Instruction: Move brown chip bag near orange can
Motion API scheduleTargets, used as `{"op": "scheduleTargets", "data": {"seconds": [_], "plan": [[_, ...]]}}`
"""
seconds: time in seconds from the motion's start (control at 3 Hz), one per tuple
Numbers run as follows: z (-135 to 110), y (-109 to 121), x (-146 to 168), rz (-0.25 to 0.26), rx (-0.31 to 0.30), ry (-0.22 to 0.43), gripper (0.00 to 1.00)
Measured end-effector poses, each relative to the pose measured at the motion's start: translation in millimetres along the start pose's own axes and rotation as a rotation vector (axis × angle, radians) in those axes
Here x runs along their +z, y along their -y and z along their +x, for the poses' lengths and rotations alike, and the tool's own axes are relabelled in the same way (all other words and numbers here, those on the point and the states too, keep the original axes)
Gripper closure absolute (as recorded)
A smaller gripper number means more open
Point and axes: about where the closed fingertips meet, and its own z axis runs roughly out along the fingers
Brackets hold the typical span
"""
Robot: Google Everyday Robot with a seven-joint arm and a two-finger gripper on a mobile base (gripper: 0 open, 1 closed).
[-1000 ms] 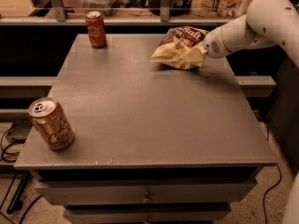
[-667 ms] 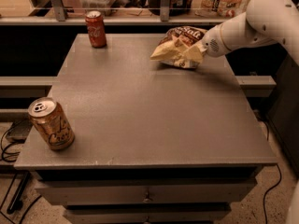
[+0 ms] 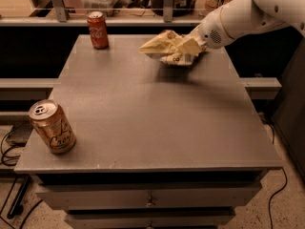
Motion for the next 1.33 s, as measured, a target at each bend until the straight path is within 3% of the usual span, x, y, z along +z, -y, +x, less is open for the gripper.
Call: {"op": "scheduleTargets", "data": {"seconds": [0.33, 1.0, 1.33], "plan": [[-29.0, -54.2, -18.1, -0.087, -0.107, 0.051, 1.00], [-37.8, -66.0, -19.1, -0.109, -0.132, 0.070, 1.00], [-43.2, -84.0, -7.2, -0.173, -0.180, 0.054, 1.00]]}}
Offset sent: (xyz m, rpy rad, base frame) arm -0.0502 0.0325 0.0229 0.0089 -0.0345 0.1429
